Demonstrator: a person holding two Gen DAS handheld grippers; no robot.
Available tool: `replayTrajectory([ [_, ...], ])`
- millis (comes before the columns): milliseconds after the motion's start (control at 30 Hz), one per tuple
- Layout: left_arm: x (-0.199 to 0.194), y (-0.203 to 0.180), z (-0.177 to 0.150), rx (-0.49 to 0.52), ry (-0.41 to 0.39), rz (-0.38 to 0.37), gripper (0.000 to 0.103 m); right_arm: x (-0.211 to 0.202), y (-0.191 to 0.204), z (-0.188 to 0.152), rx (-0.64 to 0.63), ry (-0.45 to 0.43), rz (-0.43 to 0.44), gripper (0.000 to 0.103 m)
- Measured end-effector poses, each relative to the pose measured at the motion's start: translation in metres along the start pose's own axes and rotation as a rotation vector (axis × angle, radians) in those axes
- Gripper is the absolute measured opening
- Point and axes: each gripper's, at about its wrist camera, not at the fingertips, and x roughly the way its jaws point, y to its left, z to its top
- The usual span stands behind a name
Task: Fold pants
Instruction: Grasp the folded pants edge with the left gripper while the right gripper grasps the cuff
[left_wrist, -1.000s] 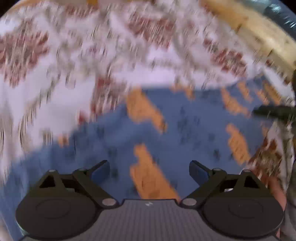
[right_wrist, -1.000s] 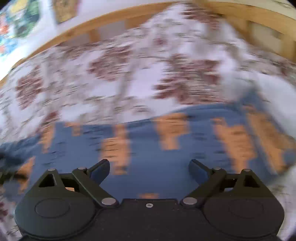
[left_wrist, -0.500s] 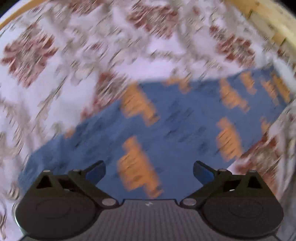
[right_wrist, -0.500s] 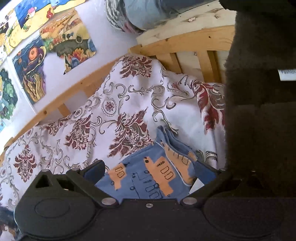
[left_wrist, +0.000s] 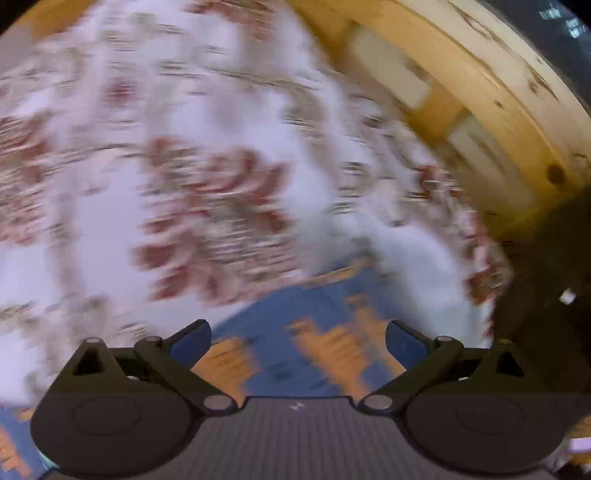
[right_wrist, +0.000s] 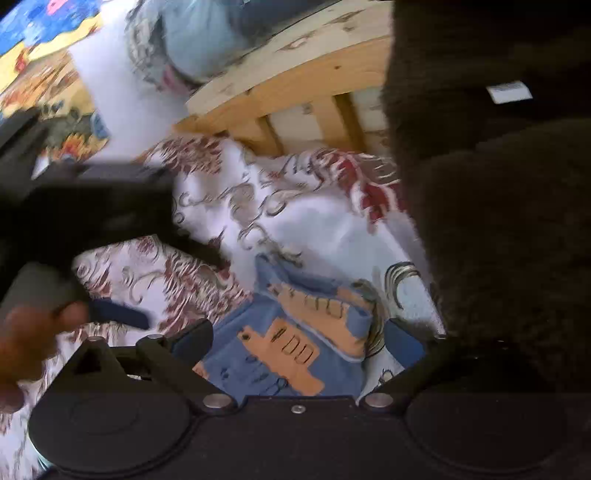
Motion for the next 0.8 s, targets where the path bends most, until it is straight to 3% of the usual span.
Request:
replayTrajectory([
  [133, 0.030, -0.028, 0.015, -0.047, 0.046, -0.051, 0.103, 0.003, -0.012, 0.005, 0.071, -0.028, 0.001, 0.078],
  [333, 0.053, -0.030, 0.017, -0.148, 0.113, -0.087, 0.099, 0.012, -0.026, 0.010, 0.132, -0.018, -0.036, 0.047],
  [667, 0.052, -0.033, 0.021, -0.186, 0.098, -0.068, 0.089, 0.022, -0.028, 0.009, 0.151, 0.024, -0.038, 0.046],
  [733, 0.054, -0.033, 0.021, -0.208, 0.102, -0.064, 0.078, 0.021, -0.032, 0.010, 0.175, 0.022, -0.029, 0.044],
  [800, 0.056, -0.035, 0.024, -0.230, 0.106, -0.059, 0.070, 0.021, -0.034, 0.010, 0.182, 0.025, -0.045, 0.031],
])
